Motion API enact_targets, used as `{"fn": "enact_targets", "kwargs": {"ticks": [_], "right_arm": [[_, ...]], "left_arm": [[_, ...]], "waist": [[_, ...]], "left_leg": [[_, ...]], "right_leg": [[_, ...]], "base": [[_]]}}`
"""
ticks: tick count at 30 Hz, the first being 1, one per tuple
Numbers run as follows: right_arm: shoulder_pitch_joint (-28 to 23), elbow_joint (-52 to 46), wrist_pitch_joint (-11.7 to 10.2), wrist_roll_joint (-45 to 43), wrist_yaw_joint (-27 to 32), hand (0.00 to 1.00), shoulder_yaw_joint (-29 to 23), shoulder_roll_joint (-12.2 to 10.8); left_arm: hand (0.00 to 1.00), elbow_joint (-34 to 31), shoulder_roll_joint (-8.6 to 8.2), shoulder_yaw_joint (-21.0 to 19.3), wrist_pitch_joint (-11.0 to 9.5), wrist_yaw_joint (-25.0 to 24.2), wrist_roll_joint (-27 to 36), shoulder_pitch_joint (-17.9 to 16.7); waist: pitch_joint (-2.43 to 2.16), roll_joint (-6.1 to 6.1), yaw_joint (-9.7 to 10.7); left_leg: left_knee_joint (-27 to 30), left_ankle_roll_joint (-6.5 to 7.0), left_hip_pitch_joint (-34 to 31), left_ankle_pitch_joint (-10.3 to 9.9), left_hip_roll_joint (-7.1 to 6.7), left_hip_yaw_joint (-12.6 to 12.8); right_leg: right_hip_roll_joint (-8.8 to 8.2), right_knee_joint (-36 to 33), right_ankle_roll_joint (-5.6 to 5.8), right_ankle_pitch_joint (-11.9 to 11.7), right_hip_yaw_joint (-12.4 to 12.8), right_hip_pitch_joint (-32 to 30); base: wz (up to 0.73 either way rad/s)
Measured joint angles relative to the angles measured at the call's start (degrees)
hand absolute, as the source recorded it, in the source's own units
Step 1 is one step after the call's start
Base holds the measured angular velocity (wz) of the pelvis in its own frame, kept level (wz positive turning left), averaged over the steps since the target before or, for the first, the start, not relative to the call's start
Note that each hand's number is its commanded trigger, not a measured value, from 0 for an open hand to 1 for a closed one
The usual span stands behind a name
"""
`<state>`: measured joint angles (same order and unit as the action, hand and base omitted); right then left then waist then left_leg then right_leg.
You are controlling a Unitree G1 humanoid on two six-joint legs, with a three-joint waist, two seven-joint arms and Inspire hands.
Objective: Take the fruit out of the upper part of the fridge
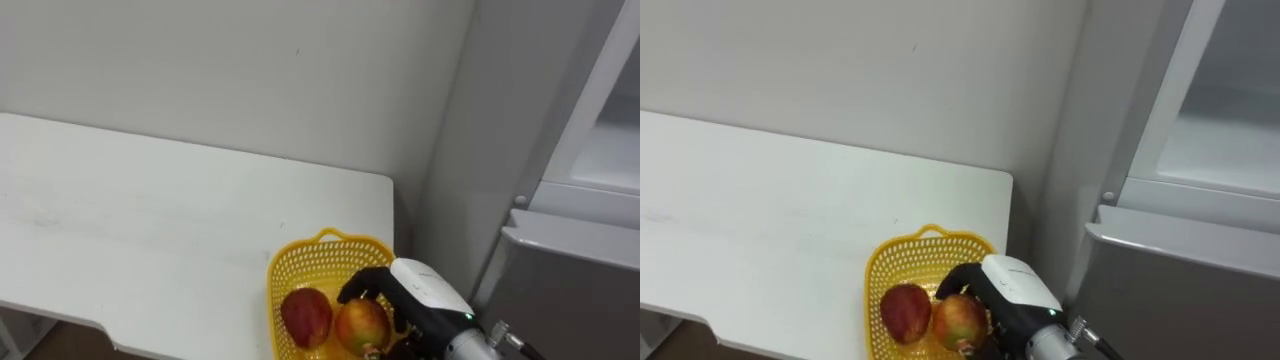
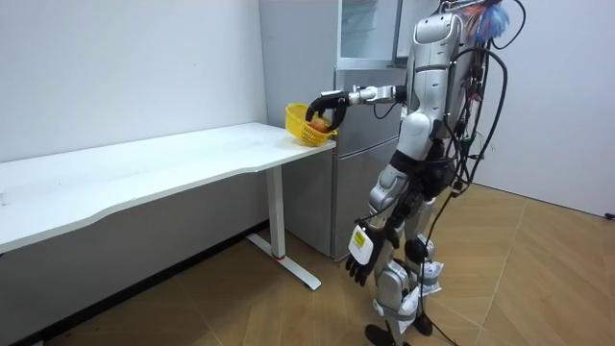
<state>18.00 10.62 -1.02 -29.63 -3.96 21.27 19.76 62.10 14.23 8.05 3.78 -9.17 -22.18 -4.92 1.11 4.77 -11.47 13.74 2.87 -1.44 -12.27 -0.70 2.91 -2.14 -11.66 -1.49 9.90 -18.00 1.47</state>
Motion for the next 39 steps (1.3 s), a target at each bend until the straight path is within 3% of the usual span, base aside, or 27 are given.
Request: {"fn": "enact_targets", "kwargs": {"ticks": [16, 18, 20, 28, 35, 39], "right_arm": [[0.0, -0.1, -0.2, -0.2, 0.0, 0.00, -2.5, 0.0], [0.0, -0.3, -0.4, 0.0, 0.0, 0.00, -2.9, 0.0], [0.0, -0.3, -0.4, 0.1, 0.0, 0.00, -2.9, 0.0], [0.0, -0.4, -0.7, 1.2, 0.0, 0.00, -2.9, 0.0], [0.0, -3.9, -0.7, 9.9, 0.3, 0.00, -3.7, 0.0], [0.0, -7.0, -0.8, 12.8, 0.9, 0.00, -4.8, 0.0]], "left_arm": [[0.00, -2.2, -0.32, -1.1, 0.1, -0.1, -1.1, -1.2], [0.00, -2.0, -0.34, -1.1, 0.1, -0.2, -1.1, -1.3], [0.00, -2.0, -0.34, -1.1, 0.1, -0.2, -1.1, -1.2], [0.00, -1.4, -0.32, -1.1, 0.1, -0.5, -1.1, -1.3], [0.00, -0.1, -0.25, -1.1, -0.1, -0.3, -1.0, -1.3], [0.00, -0.2, -0.29, -1.1, -0.1, -0.2, -1.0, -1.4]], "waist": [[-0.40, -0.76, 0.6], [-0.79, -1.11, 0.6], [-0.86, -1.28, 0.6], [-0.80, -1.20, 0.8], [-0.24, -0.11, 1.6], [-0.33, 0.10, 1.8]], "left_leg": [[0.0, 0.00, 0.1, 0.0, -0.07, -0.5], [0.0, 0.00, 0.2, 0.0, -0.09, -0.6], [0.0, 0.00, 0.2, 0.0, -0.10, -0.6], [0.0, -0.02, 0.2, 0.0, -0.12, -0.5], [-0.1, -0.02, 0.1, 0.0, -0.11, -0.5], [-0.2, 0.00, 0.3, 0.0, -0.10, -0.4]], "right_leg": [[-0.10, 0.0, 0.00, 0.0, -1.0, 0.4], [-0.13, 0.0, 0.00, 0.0, -1.0, 0.5], [-0.14, 0.0, 0.00, 0.0, -1.0, 0.6], [-0.10, 0.0, 0.01, 0.0, -0.7, 0.6], [-0.04, 0.3, 0.05, 0.0, -0.6, 0.5], [-0.03, 0.2, 0.05, 0.0, -0.4, 0.6]], "base": [[0.01], [0.00], [0.00], [0.00], [0.00], [0.00]]}}
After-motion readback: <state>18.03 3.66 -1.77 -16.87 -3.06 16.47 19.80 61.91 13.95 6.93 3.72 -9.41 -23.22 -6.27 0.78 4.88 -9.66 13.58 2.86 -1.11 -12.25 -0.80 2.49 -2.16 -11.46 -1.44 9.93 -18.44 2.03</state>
